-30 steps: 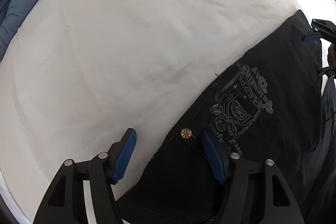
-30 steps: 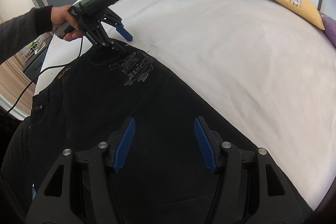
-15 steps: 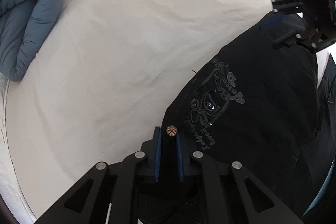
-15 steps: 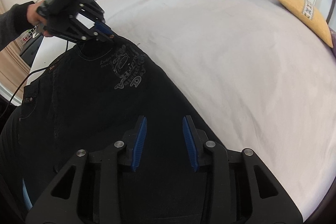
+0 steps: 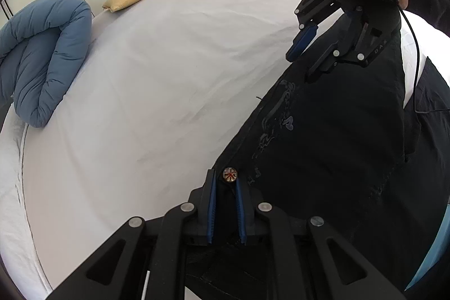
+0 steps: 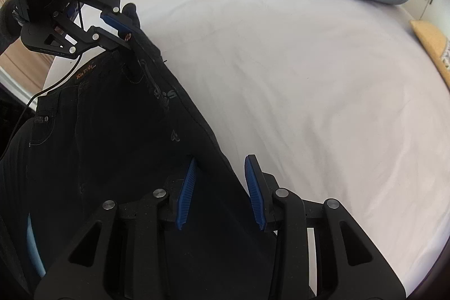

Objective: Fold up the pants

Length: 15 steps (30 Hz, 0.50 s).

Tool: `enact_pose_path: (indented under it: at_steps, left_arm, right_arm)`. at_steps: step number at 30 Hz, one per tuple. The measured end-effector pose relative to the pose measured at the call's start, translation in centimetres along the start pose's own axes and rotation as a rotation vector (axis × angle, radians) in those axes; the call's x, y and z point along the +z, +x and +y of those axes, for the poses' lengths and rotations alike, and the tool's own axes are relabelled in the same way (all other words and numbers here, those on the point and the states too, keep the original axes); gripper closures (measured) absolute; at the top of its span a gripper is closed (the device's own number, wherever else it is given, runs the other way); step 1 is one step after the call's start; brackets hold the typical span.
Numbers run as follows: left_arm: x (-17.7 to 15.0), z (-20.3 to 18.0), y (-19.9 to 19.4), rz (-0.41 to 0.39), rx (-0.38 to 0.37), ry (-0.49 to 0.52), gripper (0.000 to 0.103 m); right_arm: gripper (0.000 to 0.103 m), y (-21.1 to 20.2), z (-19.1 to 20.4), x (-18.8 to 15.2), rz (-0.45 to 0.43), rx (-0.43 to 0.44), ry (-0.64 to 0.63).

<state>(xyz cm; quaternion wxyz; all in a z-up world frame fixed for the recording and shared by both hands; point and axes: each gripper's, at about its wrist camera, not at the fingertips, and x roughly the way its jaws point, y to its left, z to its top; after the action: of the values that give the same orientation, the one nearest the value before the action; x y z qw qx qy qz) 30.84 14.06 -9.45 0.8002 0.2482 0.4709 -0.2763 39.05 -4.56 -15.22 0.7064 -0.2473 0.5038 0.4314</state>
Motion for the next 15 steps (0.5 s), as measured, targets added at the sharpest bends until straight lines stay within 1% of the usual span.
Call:
enact_pose_path:
  at_steps: [1, 3, 5, 7, 10, 12, 14, 15]
  left_arm:
    - [-0.1, 0.0, 0.0, -0.003, -0.002, -0.002, 0.09]
    - [0.1, 1.2, 0.3, -0.008, -0.006, -0.002, 0.09]
    - [-0.2, 1.0, 0.0, -0.009, 0.0, 0.004, 0.09]
    - [-0.3, 1.0, -0.3, -0.013, -0.002, 0.006, 0.09]
    - [-0.7, 0.4, -1.3, -0.025, 0.004, 0.017, 0.09]
    - [-1.1, -0.3, -2.0, -0.033, 0.013, 0.041, 0.09]
    - [-1.5, -1.8, -2.5, -0.031, 0.038, 0.098, 0.091]
    - [-1.8, -2.6, -2.7, -0.027, 0.057, 0.129, 0.091]
  right_arm:
    - [0.082, 0.1, -0.2, 0.0, 0.001, -0.009, -0.008]
    - [0.098, -0.3, 0.2, 0.0, -0.001, -0.046, -0.033]
    - [0.1, -1.2, 0.8, -0.2, -0.018, -0.046, -0.041]
    - [0.101, -2.2, 2.3, -0.2, -0.023, -0.071, -0.081]
    - [0.101, -3.4, 5.7, -0.6, -0.013, -0.162, -0.216]
    - [0.101, -4.1, 8.3, -1.2, 0.013, -0.263, -0.351]
    - [0.102, -3.4, 12.2, -2.8, 0.089, -0.451, -0.615]
    - [0.102, -2.6, 14.6, -4.3, 0.136, -0.549, -0.79]
